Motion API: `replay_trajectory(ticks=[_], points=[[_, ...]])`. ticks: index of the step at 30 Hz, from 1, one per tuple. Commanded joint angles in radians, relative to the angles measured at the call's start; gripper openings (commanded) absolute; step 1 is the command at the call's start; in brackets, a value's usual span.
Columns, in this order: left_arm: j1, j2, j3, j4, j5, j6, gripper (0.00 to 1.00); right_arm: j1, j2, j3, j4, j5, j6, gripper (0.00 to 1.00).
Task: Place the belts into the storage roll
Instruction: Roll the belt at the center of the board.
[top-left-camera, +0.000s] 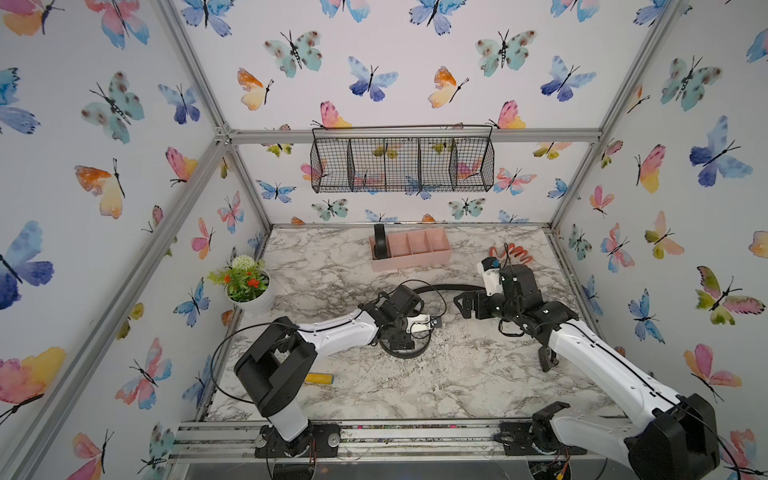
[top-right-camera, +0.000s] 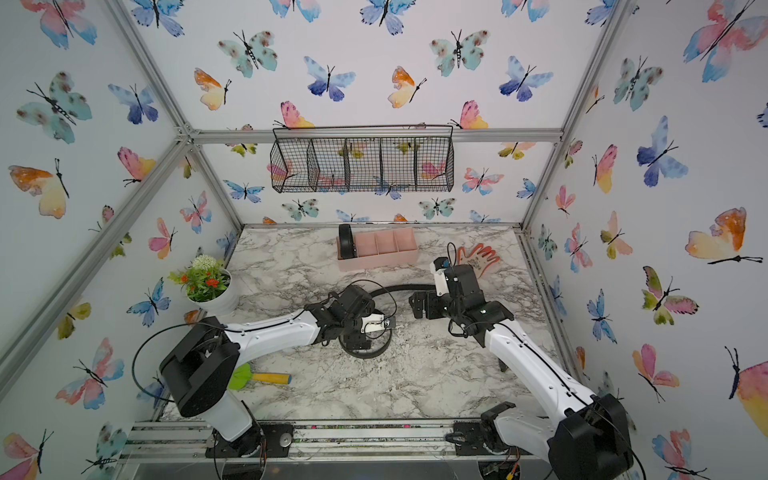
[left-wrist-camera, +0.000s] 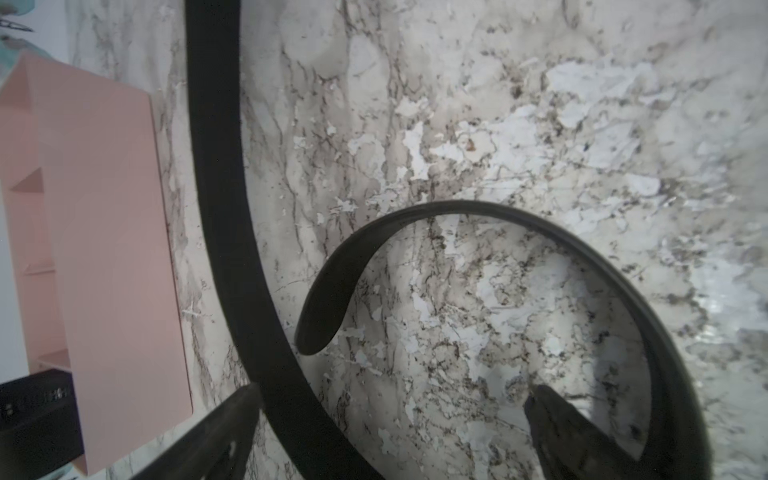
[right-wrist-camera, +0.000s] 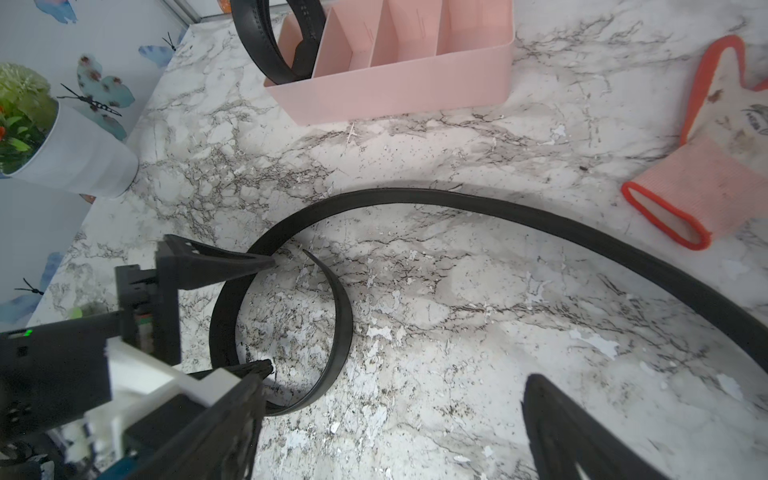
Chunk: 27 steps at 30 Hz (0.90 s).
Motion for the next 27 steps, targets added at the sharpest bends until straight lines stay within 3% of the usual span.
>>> replay_trajectory(ticks=[1, 8, 18, 20, 25, 27], points=[[0.009, 0.066, 0.058, 0.047, 0.042, 0.114, 0.98, -0.02, -0.04, -0.027, -0.03, 0.024, 0.043, 0.99], [-0.004, 0.184, 0.153, 0.018, 0.093, 0.158, 0.93, -0.046, -0.126, -0.074, -0.055, 0.043, 0.064, 0.99], [0.008, 0.279, 0.228, -0.115, 0.188, 0.16, 0.72, -0.07, -0.121, -0.05, -0.051, 0.008, 0.085, 0.99], [0.009, 0.292, 0.253, -0.149, 0.195, 0.159, 0.62, -0.075, -0.113, -0.046, -0.045, 0.009, 0.085, 0.99], [0.018, 0.346, 0.314, -0.209, 0.205, 0.106, 0.16, -0.093, -0.044, -0.046, 0.025, 0.022, 0.07, 0.99], [0.026, 0.342, 0.305, -0.208, 0.192, 0.075, 0.09, -0.1, 0.027, -0.032, 0.084, -0.018, 0.031, 0.99]])
